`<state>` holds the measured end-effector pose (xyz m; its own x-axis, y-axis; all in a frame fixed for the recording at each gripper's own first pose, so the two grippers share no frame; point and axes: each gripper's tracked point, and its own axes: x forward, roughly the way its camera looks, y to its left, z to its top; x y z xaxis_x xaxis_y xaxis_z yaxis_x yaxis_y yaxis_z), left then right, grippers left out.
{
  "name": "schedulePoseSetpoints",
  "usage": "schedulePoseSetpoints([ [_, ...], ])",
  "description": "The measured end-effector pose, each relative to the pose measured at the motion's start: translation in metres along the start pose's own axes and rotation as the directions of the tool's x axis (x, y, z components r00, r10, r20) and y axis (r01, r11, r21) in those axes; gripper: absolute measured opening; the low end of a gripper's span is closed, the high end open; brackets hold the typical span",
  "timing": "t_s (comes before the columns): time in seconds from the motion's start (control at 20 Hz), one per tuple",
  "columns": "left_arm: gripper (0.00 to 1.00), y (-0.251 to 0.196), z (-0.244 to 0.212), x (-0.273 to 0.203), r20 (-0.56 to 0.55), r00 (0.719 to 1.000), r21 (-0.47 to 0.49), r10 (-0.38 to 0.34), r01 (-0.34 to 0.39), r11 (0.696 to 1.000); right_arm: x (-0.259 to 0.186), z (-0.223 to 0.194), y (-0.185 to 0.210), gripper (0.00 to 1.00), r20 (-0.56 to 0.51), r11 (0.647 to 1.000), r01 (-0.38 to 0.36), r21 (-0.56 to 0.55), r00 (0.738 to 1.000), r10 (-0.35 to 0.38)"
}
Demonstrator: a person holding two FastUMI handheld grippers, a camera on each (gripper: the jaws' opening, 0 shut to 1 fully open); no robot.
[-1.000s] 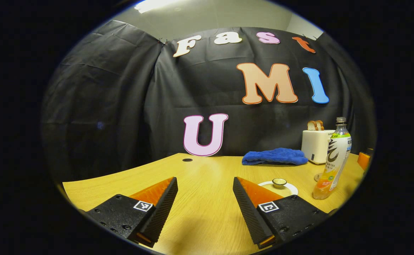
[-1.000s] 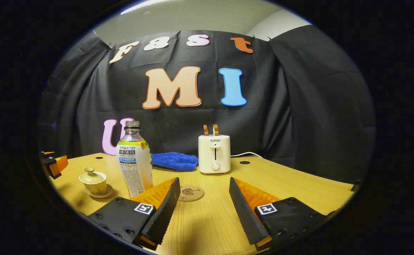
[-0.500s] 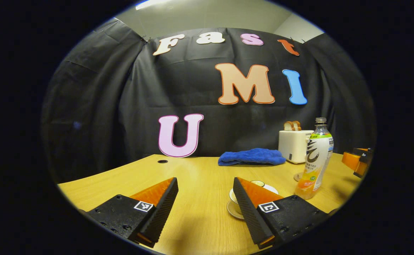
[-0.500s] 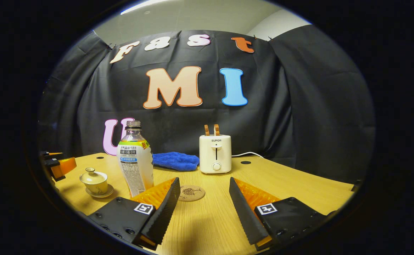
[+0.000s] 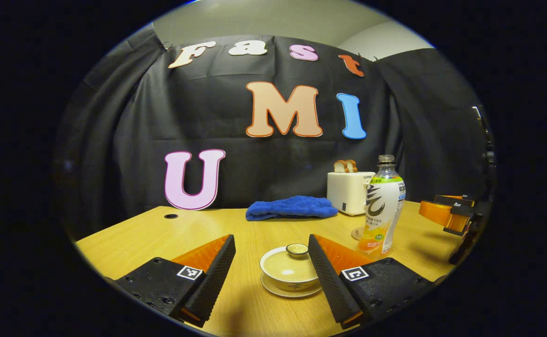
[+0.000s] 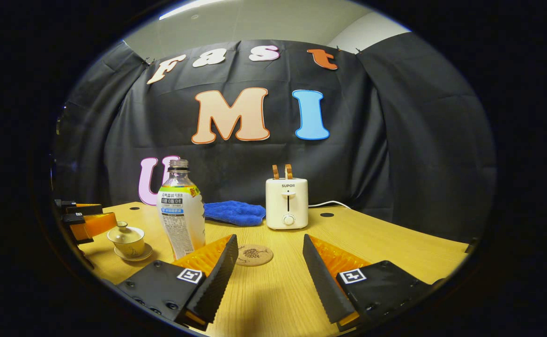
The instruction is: Open the teacup lid with one hand, grasp the water bottle and pour water into the teacup with the other hand; after pouring, place the water bottle on the coaster and then close the teacup lid.
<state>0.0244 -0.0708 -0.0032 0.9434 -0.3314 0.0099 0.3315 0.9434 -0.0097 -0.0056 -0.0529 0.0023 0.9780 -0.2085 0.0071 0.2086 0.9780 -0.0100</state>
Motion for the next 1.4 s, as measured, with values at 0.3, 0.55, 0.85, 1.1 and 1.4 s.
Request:
schedulePoseSetpoints([
  [0.3, 0.91, -0.016, -0.002, 0.012, -0.007, 0.996, -0.001, -0.085, 0.085, 0.996, 0.0, 0.0, 0.002, 0.92, 0.0, 1.0, -0.006, 0.001, 1.0, 0.006],
  [0.55, 0.82, -0.021, -0.01, 0.026, -0.051, 0.992, -0.008, -0.115, 0.115, 0.993, 0.0, 0.0, 0.003, 0.87, 0.0, 1.0, -0.013, 0.001, 1.0, 0.013],
  [0.85, 0.68, -0.03, -0.015, 0.036, -0.087, 0.983, -0.01, -0.162, 0.162, 0.987, 0.0, 0.0, 0.003, 0.89, 0.0, 1.0, -0.016, 0.001, 1.0, 0.016],
  [1.1, 0.49, -0.031, -0.018, 0.037, -0.117, 0.977, -0.017, -0.18, 0.179, 0.984, 0.0, 0.0, 0.004, 0.89, 0.0, 1.0, -0.018, 0.001, 1.0, 0.018],
  [1.4, 0.29, -0.031, -0.023, 0.04, -0.143, 0.976, -0.01, -0.165, 0.165, 0.986, -0.001, 0.0, 0.004, 0.92, 0.0, 1.0, -0.021, 0.002, 1.0, 0.021],
])
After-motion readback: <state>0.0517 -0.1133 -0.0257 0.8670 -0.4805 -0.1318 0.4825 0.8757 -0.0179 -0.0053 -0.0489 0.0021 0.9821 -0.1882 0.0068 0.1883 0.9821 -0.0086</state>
